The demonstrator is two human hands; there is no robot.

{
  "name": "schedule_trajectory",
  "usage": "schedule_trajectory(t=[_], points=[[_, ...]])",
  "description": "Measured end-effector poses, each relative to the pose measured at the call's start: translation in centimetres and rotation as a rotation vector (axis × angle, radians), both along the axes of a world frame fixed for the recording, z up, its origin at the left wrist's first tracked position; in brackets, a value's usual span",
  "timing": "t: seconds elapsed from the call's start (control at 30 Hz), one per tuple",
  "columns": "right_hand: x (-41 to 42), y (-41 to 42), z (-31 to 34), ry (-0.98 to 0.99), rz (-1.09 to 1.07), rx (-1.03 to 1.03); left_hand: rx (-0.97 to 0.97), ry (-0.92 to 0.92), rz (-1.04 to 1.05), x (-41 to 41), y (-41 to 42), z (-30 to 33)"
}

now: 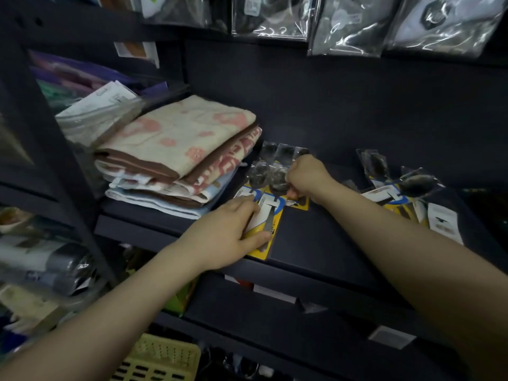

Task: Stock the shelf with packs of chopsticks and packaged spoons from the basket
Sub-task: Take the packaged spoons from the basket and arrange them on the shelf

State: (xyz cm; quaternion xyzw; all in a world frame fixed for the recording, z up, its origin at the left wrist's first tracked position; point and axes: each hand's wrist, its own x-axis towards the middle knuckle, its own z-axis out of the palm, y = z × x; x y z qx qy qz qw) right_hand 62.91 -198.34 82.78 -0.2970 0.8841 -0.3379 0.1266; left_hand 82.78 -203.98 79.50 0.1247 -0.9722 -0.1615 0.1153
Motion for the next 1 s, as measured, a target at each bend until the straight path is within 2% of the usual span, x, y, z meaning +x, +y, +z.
schedule_trajectory(t=[0.17,0.37,0.47,0.57,0.67,0.83,1.0], points=[[0.2,0.8,-0.1,0.228,0.028,0.067,0.001,-0.07,-0.026,-0.5,0.0,-0.5],[-0.9,4.6,1.4,0.493,0.095,-0.134,0.016,-0.052,-0.018,-1.1,0.5,-0.1],[-2.7,8.1,1.5,0.537,0.021,-0.15,0.045,-0.057,-0.024,-1.7,0.5,0.4],[-4.7,11.5,0.9,0.626,-0.181,-0.136,0.024,-0.004,0.013,-2.5,0.5,0.8],[-6.7,14.6,0.9,0.518,-0.446,0.0,-0.032,0.076,0.005,-3.3,1.4,1.7],[-8.1,16.4,-0.3,0.389,-0.439,0.003,-0.05,0.19,-0.106,-5.2,3.8,3.3],[-9.2,16.6,0.2,0.127,-0.647,-0.072,-0.014,0.277,-0.149,-7.6,5.3,4.1]])
